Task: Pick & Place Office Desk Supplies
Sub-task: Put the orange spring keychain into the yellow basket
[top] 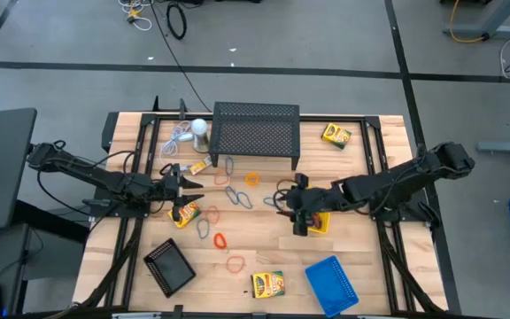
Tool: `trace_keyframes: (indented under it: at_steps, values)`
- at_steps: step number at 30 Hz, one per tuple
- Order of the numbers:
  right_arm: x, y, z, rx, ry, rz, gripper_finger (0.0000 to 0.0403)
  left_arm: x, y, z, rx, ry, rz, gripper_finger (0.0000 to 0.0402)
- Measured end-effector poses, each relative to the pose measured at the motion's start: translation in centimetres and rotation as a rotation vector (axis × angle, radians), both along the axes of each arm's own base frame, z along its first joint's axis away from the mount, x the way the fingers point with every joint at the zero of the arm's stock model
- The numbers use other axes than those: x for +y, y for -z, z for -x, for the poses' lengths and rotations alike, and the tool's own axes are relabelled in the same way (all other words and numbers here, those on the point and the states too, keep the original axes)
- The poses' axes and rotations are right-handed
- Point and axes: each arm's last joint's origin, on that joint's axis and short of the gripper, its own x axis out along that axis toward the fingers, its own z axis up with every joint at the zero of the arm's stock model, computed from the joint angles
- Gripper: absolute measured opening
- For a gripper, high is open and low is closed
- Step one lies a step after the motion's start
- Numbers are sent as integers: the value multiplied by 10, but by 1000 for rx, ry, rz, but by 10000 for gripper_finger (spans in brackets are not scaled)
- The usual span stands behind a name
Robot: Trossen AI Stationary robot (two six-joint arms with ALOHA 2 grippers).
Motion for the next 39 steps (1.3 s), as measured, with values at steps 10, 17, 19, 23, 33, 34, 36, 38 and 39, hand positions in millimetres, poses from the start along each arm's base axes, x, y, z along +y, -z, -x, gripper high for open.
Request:
trace_keyframes:
  at_steps: [10,17,19,23,33,34,36,38,39]
  values:
    - [-4,28,-29,29,-120,42,201,-3,5,-3,35,55,54,149]
    - [-3,30,-32,35,-143,72,201,-10,-3,-18,103,176,24,149]
    - [-3,30,-32,37,-144,73,201,-14,-5,-25,139,214,13,149]
    - [-3,32,-31,58,-147,78,201,-22,-9,-46,264,298,-1,149]
    - [1,34,-28,92,-167,89,189,-60,-2,-99,671,442,-187,173]
    - [2,34,-28,96,-169,90,187,-63,-3,-104,693,453,-201,179]
    - [3,35,-26,105,-175,92,184,-70,-4,-110,734,473,-224,191]
    - [4,36,-26,111,-179,93,183,-76,-4,-114,786,488,-241,204]
    - [4,36,-25,117,-179,93,183,-78,-5,-116,809,494,-247,210]
